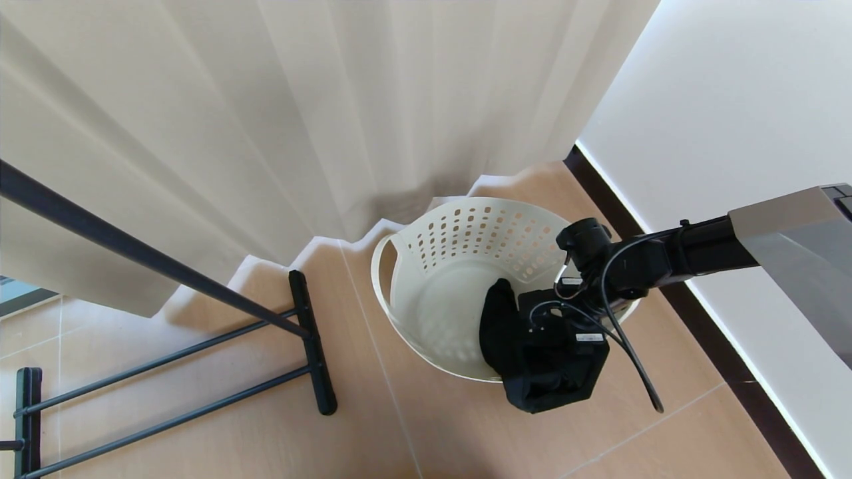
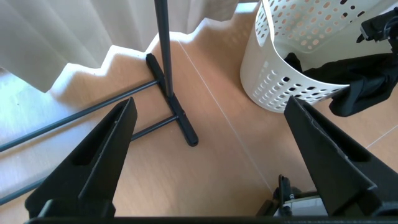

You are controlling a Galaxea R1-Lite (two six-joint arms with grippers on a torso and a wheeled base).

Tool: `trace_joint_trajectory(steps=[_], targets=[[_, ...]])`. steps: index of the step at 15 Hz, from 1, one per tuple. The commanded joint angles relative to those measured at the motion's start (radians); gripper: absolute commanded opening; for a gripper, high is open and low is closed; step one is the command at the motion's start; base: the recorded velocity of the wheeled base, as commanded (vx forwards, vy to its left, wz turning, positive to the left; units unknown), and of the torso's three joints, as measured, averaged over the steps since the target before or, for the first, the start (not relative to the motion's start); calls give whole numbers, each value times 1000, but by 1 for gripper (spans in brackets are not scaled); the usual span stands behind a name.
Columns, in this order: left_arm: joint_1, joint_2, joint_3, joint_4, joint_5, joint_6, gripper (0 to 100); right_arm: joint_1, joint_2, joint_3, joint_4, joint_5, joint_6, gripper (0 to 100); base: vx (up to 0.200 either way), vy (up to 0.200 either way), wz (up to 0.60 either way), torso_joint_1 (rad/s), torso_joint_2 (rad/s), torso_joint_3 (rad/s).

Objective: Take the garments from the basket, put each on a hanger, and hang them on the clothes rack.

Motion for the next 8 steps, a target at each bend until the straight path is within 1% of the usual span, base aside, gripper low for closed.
trace_joint_trajectory(steps=[1, 8], targets=[[0, 1, 0, 0, 0, 0, 100, 0, 2, -1, 0, -4, 0, 0, 0, 0, 0, 0, 0, 0], [0, 1, 0, 0, 0, 0, 100, -4, -11, -12, -1, -45, 0, 0, 0, 0, 0, 0, 0, 0]])
